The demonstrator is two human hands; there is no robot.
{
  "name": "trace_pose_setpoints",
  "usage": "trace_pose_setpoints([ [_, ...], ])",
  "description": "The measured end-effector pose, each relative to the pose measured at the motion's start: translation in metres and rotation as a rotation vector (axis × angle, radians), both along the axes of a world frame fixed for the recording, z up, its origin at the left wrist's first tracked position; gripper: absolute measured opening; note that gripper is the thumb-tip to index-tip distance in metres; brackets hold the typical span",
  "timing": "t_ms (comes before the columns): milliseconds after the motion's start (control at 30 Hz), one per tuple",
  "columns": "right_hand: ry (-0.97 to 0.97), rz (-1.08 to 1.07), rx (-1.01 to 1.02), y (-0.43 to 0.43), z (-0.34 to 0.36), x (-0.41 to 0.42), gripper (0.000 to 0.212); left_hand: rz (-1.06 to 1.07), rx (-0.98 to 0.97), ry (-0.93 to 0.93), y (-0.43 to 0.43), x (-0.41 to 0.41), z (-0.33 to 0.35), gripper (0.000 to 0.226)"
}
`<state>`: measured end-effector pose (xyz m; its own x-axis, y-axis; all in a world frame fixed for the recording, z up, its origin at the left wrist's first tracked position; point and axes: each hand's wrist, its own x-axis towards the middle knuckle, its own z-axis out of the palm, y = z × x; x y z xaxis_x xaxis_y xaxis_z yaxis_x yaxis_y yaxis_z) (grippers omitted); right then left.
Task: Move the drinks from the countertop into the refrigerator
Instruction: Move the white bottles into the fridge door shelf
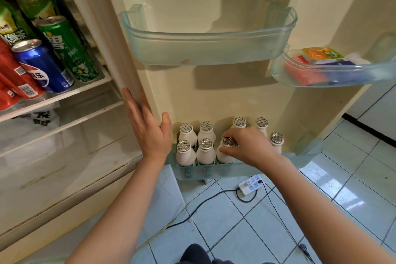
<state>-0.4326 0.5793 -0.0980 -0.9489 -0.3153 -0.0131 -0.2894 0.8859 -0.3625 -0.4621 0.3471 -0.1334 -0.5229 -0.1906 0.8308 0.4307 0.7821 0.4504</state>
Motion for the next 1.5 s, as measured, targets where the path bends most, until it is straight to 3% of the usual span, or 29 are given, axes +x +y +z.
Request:
trace_pose_setpoints([
  [467,-0.056,-0.015,-0.077,0.005,-0.003,0.000,0.038,0.017,0.002,-0.023,0.000,0.002,0.000,0.057],
  [567,-0.082,-0.092,-0.192,0.007,0.000,0.001,0.040,0.022,0.010,-0.031,0.001,0.003,0.001,0.057],
  [733,0.196,-0.292,-0.320,0.014,0.011,-0.011,0.023,0.015,-0.006,-0.020,0.001,0.003,0.002,0.055],
  [933,0.106,-0.251,0.053,0.016,0.012,-0.035,0.036,0.021,-0.005,-0.019,0.002,0.004,0.003,0.054],
  [1067,-0.007,-0.201,0.179,0.010,0.007,-0.041,0.034,0.020,-0.002,-0.023,0.002,0.004,0.003,0.057],
  [1300,0.029,-0.126,0.220,0.008,0.006,-0.045,0.039,0.024,0.009,-0.017,0.002,0.003,0.001,0.057],
  [1500,0.018,-0.047,0.118,0.001,0.004,-0.044,0.042,0.024,-0.001,-0.002,0.002,0.001,-0.001,0.058],
])
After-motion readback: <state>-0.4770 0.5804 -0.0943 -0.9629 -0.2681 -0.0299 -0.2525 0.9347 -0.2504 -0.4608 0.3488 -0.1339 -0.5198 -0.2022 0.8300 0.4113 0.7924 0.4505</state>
